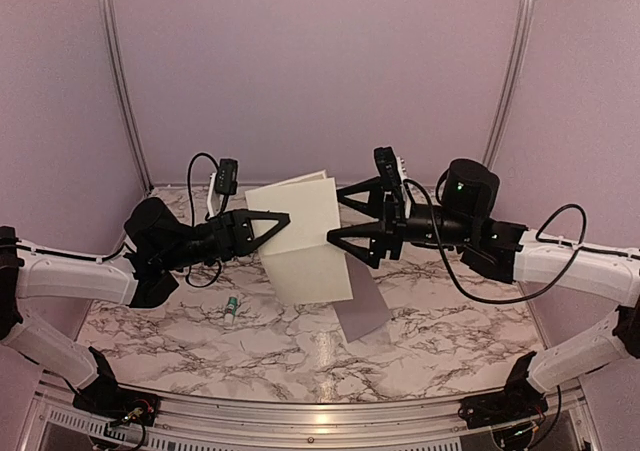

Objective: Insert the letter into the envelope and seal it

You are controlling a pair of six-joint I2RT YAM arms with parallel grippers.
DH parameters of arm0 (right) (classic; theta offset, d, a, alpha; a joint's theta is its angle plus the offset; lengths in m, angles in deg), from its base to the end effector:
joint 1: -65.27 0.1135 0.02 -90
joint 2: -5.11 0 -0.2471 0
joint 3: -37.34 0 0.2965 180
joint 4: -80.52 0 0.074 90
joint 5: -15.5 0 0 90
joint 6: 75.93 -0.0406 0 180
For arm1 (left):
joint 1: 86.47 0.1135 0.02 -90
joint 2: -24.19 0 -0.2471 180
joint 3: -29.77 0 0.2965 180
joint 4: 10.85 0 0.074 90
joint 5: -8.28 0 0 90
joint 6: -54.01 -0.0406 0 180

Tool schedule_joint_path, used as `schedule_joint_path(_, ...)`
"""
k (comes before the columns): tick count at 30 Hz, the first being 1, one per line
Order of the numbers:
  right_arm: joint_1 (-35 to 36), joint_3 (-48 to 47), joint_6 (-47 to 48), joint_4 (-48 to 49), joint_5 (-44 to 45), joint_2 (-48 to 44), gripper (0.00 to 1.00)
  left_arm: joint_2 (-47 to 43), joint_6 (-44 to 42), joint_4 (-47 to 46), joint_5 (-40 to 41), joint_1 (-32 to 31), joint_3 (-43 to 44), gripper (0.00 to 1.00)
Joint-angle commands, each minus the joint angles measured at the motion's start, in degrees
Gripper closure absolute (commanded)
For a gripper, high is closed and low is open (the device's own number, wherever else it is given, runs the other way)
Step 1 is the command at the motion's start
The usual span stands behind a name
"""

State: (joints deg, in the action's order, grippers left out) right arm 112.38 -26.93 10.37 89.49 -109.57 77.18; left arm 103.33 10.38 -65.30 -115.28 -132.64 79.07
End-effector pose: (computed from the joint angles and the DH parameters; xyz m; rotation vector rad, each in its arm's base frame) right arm 0.2176 0.2686 0.3105 -1.0689 1.2930 1.1548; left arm 0.2114 -0.2526 0.2535 0.6000 1.2831 -1.7105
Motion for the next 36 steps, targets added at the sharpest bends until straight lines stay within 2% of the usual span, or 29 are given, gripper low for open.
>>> schedule_joint_path(1, -0.2, 0.1, 2.5, -0.6, -5.7, 1.0, 0.02, 0.3, 1.5, 1.0, 0.1, 0.0, 1.2, 0.86)
schedule_joint_path(5, 0.7, 0.2, 2.3, 0.8, -9.7, 3.5, 0.01, 1.9, 2.1, 1.2, 0.6, 0.0, 2.4, 0.87)
schedule_joint_path(12, 1.6, -0.2, 2.1, 0.7, -8.3, 7.1, 0.02, 3.3, 2.4, 1.2, 0.2, -0.5, 3.9, 0.87)
schedule_joint_path(14, 1.6, -0.1, 2.0, 1.0, -9.0, 7.5, 0.04, 3.3, 2.2, 1.2, 0.4, -0.6, 3.9, 0.87)
schedule_joint_path(16, 1.6, 0.0, 2.0, 1.3, -9.7, 7.8, 0.12, 3.4, 2.1, 1.3, 0.6, -0.5, 3.9, 0.87)
schedule_joint_path(18, 1.7, 0.2, 2.1, 1.4, -10.6, 8.1, 0.25, 3.3, 2.1, 1.2, 0.8, -0.5, 4.0, 0.87)
schedule_joint_path(24, 1.7, 0.4, 1.8, 1.8, -12.1, 8.8, 0.77, 3.2, 2.1, 1.3, 1.9, -0.5, 4.1, 0.86)
schedule_joint_path(26, 1.7, 0.3, 1.7, 1.7, -12.5, 8.8, 0.86, 3.0, 2.1, 1.3, 1.9, -0.5, 4.2, 0.86)
schedule_joint_path(28, 1.8, 0.4, 1.6, 1.9, -12.7, 8.7, 0.89, 2.9, 2.2, 1.3, 1.9, -0.5, 4.2, 0.85)
schedule_joint_path(30, 1.8, 0.5, 1.2, 2.2, -12.8, 8.7, 0.90, 2.7, 2.0, 1.4, 1.7, -0.5, 4.1, 0.80)
schedule_joint_path(32, 1.8, 0.7, 0.3, 2.8, -12.7, 8.6, 0.90, 2.4, 1.4, 1.9, 1.4, -0.5, 3.9, 0.70)
schedule_joint_path(36, 1.8, 1.6, -3.3, 5.5, -12.4, 8.4, 0.95, 1.0, -0.7, 2.9, 1.4, -0.4, 3.1, 0.35)
